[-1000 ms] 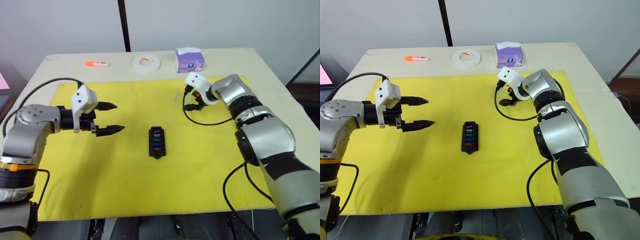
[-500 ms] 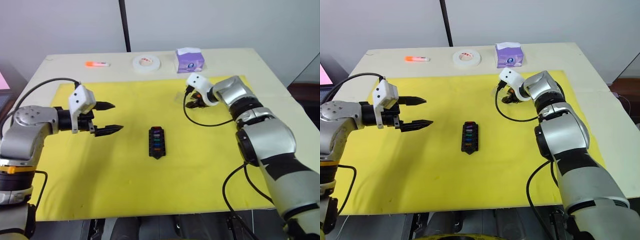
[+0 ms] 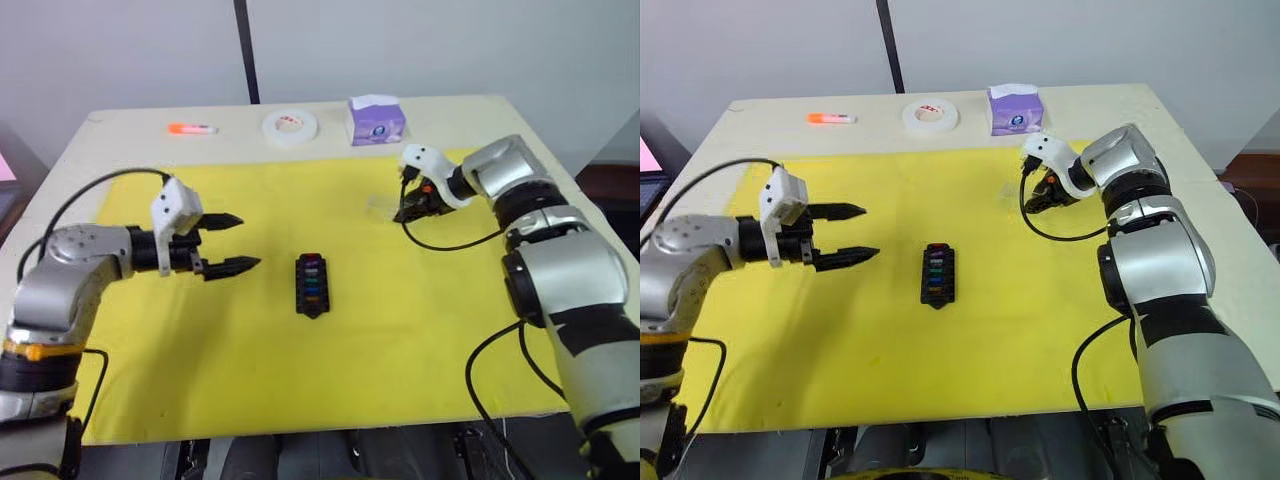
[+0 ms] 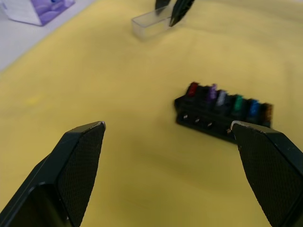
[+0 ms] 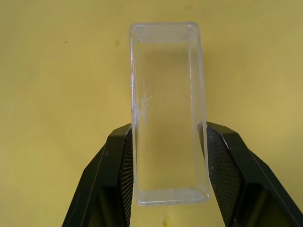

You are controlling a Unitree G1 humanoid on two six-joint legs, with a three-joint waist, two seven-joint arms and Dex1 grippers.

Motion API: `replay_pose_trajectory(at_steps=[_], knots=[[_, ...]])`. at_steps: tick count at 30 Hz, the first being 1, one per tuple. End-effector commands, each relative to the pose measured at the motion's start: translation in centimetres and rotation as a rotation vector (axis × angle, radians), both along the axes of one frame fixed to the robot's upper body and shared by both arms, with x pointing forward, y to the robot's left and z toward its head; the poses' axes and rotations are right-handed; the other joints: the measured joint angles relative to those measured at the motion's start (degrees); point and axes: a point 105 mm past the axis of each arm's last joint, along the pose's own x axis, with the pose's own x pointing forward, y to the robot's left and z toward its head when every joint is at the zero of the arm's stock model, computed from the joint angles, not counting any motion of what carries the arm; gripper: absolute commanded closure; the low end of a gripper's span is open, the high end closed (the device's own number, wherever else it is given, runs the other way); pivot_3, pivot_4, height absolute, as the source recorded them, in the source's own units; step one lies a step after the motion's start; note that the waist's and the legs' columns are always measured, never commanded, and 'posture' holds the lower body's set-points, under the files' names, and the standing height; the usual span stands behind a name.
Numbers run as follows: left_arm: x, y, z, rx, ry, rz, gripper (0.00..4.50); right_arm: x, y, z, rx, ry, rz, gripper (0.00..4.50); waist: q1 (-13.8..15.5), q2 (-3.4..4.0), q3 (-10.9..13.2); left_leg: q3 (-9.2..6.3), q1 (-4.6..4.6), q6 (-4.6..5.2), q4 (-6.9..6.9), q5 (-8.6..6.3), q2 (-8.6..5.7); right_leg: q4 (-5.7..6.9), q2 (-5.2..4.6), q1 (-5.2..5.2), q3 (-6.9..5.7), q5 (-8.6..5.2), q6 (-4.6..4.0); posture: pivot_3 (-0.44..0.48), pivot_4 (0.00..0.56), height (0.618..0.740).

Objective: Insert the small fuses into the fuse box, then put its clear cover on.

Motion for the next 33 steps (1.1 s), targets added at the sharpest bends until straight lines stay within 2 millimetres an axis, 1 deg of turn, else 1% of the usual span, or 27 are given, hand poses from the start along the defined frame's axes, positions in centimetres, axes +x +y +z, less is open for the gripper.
replay_pose_trajectory(at_steps=[1, 5, 9, 11, 14, 18, 20, 23, 24, 27, 31, 33], knots=[[-2.2, -1.2, 1.0, -0.108, 0.0, 0.068, 0.0, -0.1, -0.1, 2.3, 0.044, -0.041, 0.021, 2.67, 0.0, 0.0, 0.0, 0.0, 0.0, 0.0, 0.01, 0.0, 0.0, 0.0, 0.0, 0.0, 0.0, 0.0, 0.0, 0.0, 0.15, 0.74], [-4.2, -2.0, 0.3, -0.205, 0.033, 0.205, 0.0, -0.8, -0.4, 3.0, 0.067, -0.031, 0.043, 2.67, 0.3, 0.0, 0.0, -0.03, 0.01, 0.0, 0.05, 0.0, 0.01, 0.01, 0.0, 0.0, 0.01, 0.02, -0.02, 0.0, 0.15, 0.74], [-7.1, -3.8, -2.3, -0.228, 0.096, 0.298, 0.0, -2.1, -0.4, 3.1, 0.078, -0.017, 0.087, 2.67, 0.5, -0.02, 0.0, 0.0, 0.1, -0.01, 0.1, -0.01, -0.01, -0.02, -0.09, 0.15, 0.02, 0.01, -0.01, 0.0, 0.15, 0.74], [-8.0, -4.7, -3.6, -0.226, 0.117, 0.322, 0.0, -2.7, -0.3, 3.2, 0.081, -0.019, 0.092, 2.67, 0.6, 0.0, 0.0, 0.0, 0.1, -0.01, 0.12, -0.01, -0.02, -0.02, -0.07, 0.15, 0.02, 0.01, -0.01, 0.0, 0.15, 0.74], [-8.5, -5.8, -5.2, -0.193, 0.106, 0.355, 0.0, -3.5, -0.2, 2.9, 0.077, -0.019, 0.097, 2.67, 0.6, 0.0, 0.0, 0.0, 0.16, -0.02, 0.15, 0.0, -0.04, -0.01, -0.02, 0.19, 0.03, -0.01, -0.06, 0.0, 0.15, 0.74], [-8.4, -7.3, -6.3, -0.223, 0.107, 0.391, 0.0, -5.1, -0.2, 2.4, 0.055, 0.01, 0.113, 2.67, 1.0, 0.01, 0.0, 0.01, 0.21, -0.02, 0.17, -0.01, -0.03, -0.06, -0.01, 0.25, 0.05, -0.1, -0.22, 0.0, 0.15, 0.74], [-8.3, -7.6, -6.8, -0.21, 0.101, 0.404, 0.0, -5.8, -0.1, 2.1, 0.047, 0.025, 0.122, 2.67, 1.2, 0.01, 0.0, 0.02, 0.21, -0.02, 0.18, -0.01, -0.03, -0.06, 0.0, 0.25, 0.05, -0.11, -0.23, 0.0, 0.15, 0.74], [-7.8, -8.0, -8.7, -0.189, 0.13, 0.472, 0.0, -6.9, 0.7, 1.8, 0.043, 0.051, 0.147, 2.67, 1.2, 0.01, 0.0, 0.06, 0.24, -0.02, 0.23, -0.01, -0.02, -0.07, 0.0, 0.25, 0.11, -0.1, -0.28, 0.0, 0.15, 0.74], [-7.6, -8.2, -9.1, -0.188, 0.132, 0.488, 0.0, -7.2, 0.8, 1.7, 0.042, 0.056, 0.152, 2.67, 1.2, 0.01, 0.0, 0.09, 0.26, -0.02, 0.25, -0.01, -0.03, -0.07, 0.0, 0.26, 0.15, -0.09, -0.31, 0.0, 0.15, 0.74], [-7.1, -8.6, -9.9, -0.183, 0.119, 0.534, 0.0, -7.6, 0.9, 1.7, 0.032, 0.061, 0.151, 2.67, 1.4, 0.0, 0.0, 0.14, 0.28, -0.02, 0.3, -0.01, -0.03, -0.07, 0.0, 0.27, 0.2, -0.08, -0.34, 0.0, 0.15, 0.74], [-6.2, -10.7, -10.7, -0.203, 0.109, 0.517, 0.0, -8.0, 0.6, 1.5, 0.028, 0.068, 0.143, 2.67, 2.1, 0.0, 0.0, 0.15, 0.32, -0.02, 0.34, 0.0, -0.03, -0.1, 0.0, 0.33, 0.19, -0.08, -0.38, 0.0, 0.15, 0.74], [-6.1, -11.3, -11.0, -0.22, 0.12, 0.515, 0.0, -8.1, 0.5, 1.4, 0.026, 0.069, 0.135, 2.67, 2.2, 0.01, 0.0, 0.16, 0.32, -0.02, 0.38, 0.0, -0.03, -0.15, -0.02, 0.41, 0.2, -0.08, -0.38, 0.0, 0.15, 0.74]])
